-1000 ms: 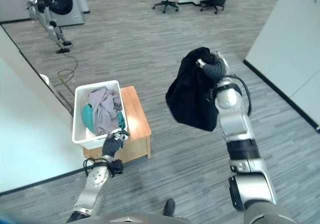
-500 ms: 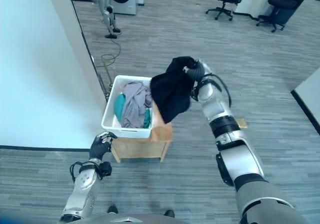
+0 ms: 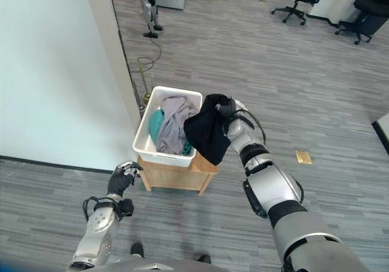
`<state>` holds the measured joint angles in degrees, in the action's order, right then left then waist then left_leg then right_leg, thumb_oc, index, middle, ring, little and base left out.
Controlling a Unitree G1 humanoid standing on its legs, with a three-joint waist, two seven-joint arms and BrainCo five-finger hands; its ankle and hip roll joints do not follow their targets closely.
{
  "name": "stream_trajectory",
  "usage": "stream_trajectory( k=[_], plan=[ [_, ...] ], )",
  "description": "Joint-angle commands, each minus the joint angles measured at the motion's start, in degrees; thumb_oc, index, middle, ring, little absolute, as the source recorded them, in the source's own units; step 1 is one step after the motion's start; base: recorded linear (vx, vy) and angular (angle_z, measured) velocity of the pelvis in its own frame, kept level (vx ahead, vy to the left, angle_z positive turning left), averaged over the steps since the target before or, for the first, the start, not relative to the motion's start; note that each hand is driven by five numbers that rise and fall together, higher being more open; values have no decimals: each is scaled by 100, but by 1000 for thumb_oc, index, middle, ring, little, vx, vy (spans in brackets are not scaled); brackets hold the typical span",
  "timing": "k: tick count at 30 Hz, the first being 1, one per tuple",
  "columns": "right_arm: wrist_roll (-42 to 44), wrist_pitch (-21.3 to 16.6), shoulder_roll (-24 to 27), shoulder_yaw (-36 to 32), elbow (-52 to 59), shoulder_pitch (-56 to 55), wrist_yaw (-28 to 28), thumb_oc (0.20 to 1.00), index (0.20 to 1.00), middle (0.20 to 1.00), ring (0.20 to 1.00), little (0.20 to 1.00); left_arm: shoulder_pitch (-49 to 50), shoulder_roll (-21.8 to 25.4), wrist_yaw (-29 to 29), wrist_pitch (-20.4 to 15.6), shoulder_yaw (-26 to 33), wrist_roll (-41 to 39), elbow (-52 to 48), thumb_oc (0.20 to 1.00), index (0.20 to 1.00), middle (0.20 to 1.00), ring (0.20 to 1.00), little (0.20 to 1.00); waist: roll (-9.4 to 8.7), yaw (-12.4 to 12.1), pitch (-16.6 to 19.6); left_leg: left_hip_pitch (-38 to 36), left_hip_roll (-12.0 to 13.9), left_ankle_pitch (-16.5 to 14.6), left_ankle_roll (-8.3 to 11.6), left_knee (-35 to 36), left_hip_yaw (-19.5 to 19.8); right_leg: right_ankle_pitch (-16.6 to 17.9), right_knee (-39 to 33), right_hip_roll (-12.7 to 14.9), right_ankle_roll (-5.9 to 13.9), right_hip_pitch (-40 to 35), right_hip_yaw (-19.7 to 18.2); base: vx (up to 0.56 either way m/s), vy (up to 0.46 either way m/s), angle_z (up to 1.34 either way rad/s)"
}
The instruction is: Pick up bed clothes into laundry basket.
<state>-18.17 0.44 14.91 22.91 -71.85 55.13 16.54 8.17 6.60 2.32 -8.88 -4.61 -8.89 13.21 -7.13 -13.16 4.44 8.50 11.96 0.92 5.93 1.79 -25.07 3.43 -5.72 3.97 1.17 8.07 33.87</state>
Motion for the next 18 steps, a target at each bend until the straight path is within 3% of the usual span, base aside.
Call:
stream_trajectory(
  k=[1, 18],
  plan=[
    [-154, -439, 324, -143, -8, 970, 340, 200, 200, 200, 200, 200, -354, -26, -79, -360, -553, -154, -399, 200, 200, 200, 200, 200, -202, -267, 2, 417, 403, 1008, 217, 321, -42, -296, 72, 428, 642, -696, 274, 47, 33, 21],
    [-71, -503, 202, -83, -129, 1451, 557, 200, 200, 200, 200, 200, -315, -55, 21, -324, -501, -135, -419, 200, 200, 200, 200, 200, -425, -350, -86, 640, 130, 939, 73, 321, 171, -337, 72, 575, 843, -663, 355, 45, 54, 6]
  ],
)
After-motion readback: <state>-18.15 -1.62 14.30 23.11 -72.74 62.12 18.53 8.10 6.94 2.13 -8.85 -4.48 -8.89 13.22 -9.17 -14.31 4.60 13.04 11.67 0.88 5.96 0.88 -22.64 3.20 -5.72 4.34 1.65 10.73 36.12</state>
